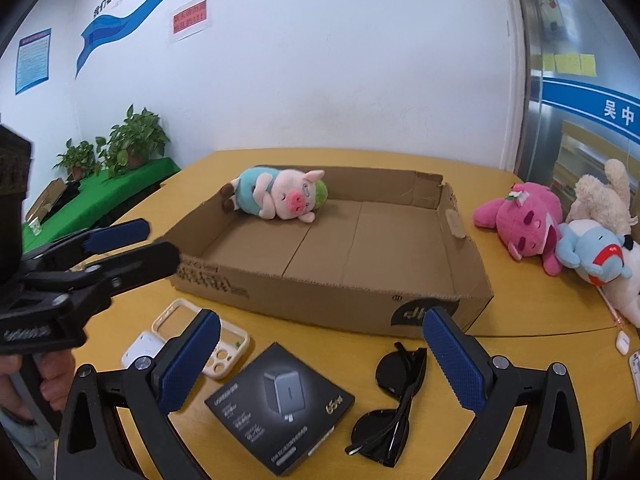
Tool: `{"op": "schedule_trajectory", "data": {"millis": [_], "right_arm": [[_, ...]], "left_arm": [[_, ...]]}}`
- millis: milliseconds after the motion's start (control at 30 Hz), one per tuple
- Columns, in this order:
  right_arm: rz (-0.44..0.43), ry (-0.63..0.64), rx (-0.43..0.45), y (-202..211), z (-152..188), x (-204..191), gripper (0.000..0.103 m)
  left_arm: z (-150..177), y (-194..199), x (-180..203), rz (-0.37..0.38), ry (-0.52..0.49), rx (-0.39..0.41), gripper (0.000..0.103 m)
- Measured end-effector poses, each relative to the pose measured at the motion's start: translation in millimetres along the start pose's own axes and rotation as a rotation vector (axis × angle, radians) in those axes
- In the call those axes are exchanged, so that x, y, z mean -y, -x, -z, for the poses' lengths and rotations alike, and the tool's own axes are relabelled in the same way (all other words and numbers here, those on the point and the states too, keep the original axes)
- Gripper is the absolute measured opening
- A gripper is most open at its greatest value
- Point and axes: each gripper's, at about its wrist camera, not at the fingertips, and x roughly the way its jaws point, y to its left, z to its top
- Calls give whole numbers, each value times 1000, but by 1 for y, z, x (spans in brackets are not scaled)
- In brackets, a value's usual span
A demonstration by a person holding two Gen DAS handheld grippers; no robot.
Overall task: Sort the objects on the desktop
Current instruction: 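Move the right gripper toward the black charger box on the table, then grasp the black UGREEN charger box with the right gripper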
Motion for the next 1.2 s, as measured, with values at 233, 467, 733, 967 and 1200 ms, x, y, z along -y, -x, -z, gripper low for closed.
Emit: {"op": "schedule_trajectory", "data": {"millis": [233,467,733,967,1200], "right_arm": [[-147,12,-178,-23,64,-1,103],[-219,-6,-245,-49,92,-6,103],[-284,56,-280,-55,111,-16,103],[-424,113,-293,-26,135,-1,103],[-335,129,-282,-42,125,2,102]], "left_arm": [[31,-44,-4,118,43,-178,79],[60,-83,-4,202,83,-341,77],[81,-81,20,197,23,-423,74],[94,-58,30,141,16,-485,76],[95,-76,13,165,181,-486,77]]}}
